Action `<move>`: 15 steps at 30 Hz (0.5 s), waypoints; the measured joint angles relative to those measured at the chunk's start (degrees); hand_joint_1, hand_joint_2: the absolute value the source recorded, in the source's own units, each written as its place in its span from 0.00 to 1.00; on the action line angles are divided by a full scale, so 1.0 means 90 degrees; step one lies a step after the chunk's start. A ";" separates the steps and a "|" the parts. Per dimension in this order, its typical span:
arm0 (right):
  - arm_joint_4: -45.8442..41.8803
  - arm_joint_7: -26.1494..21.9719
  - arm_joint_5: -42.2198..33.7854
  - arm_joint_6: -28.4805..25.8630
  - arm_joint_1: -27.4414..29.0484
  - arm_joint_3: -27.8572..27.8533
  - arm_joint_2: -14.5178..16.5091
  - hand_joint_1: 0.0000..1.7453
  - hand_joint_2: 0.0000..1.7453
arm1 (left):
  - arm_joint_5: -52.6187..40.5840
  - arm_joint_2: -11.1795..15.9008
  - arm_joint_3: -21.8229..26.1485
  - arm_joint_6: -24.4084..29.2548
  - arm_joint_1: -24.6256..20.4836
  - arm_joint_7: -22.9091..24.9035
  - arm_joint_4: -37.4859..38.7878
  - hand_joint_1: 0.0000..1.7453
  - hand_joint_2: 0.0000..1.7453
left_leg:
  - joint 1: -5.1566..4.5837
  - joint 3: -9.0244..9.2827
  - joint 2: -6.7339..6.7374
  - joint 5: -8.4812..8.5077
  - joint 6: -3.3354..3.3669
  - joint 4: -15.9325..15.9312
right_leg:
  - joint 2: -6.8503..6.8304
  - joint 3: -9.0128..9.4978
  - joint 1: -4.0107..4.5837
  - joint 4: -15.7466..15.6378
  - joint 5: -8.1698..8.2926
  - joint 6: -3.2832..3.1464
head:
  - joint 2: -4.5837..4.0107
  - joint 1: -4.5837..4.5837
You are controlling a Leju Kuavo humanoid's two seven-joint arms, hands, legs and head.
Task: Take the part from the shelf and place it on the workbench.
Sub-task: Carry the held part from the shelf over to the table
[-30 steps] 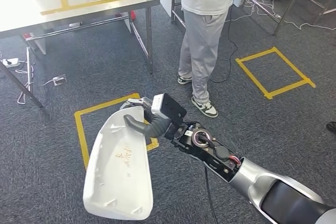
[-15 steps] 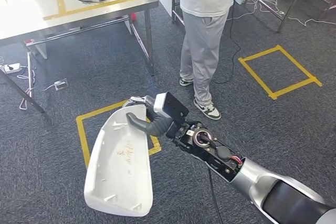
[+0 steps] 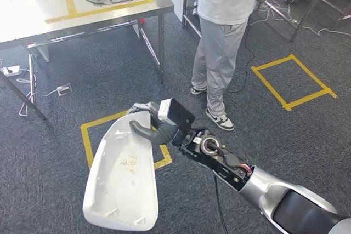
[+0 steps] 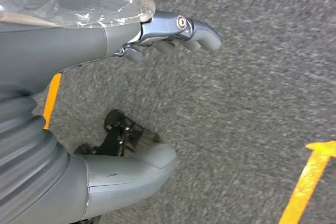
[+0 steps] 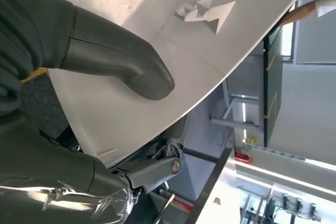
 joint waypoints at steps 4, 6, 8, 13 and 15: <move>-0.0001 0.0026 0.0008 0.0005 0.0046 -0.0007 -0.0002 1.00 1.00 | -0.0001 -0.0002 0.0000 0.0000 0.0007 0.0006 0.0000 0.00 1.00 | -0.0063 0.0144 -0.0037 -0.0130 0.0071 0.0002 | 0.0002 -0.0881 0.0024 0.1362 -0.0253 -0.0022 | 0.0000 0.0031; -0.0002 0.0043 0.0018 0.0009 0.0053 -0.0008 -0.0005 1.00 1.00 | -0.0001 -0.0006 0.0000 0.0000 0.0011 0.0010 0.0000 0.00 1.00 | -0.0091 0.0281 -0.0073 -0.0218 0.0064 0.0002 | 0.0008 -0.0724 0.0053 0.0718 0.0324 -0.0103 | 0.0000 0.0044; -0.0002 0.0049 0.0022 0.0010 0.0045 -0.0012 -0.0008 1.00 1.00 | -0.0002 -0.0024 0.0001 0.0000 0.0004 0.0011 0.0000 0.00 1.00 | -0.0111 0.0377 -0.0094 -0.0301 0.0037 0.0003 | 0.0028 -0.0407 0.0104 -0.0115 0.0806 -0.0205 | 0.0001 0.0034; -0.0029 0.0058 0.0026 0.0018 0.0034 -0.0020 -0.0019 1.00 1.00 | -0.0013 -0.0026 0.0002 0.0006 -0.0008 0.0027 0.0001 0.00 1.00 | -0.0117 0.0351 -0.0094 -0.0384 -0.0105 0.0025 | 0.0031 -0.0132 0.0115 -0.0660 0.0802 -0.0298 | 0.0002 0.0037; -0.0052 0.0060 0.0027 0.0019 0.0018 -0.0024 -0.0024 1.00 1.00 | -0.0019 -0.0017 0.0002 0.0010 -0.0022 0.0028 0.0002 0.00 1.00 | -0.0110 0.0146 -0.0069 -0.0585 -0.0173 0.0460 | 0.0019 -0.0016 0.0069 -0.0758 0.0800 -0.0348 | 0.0002 0.0010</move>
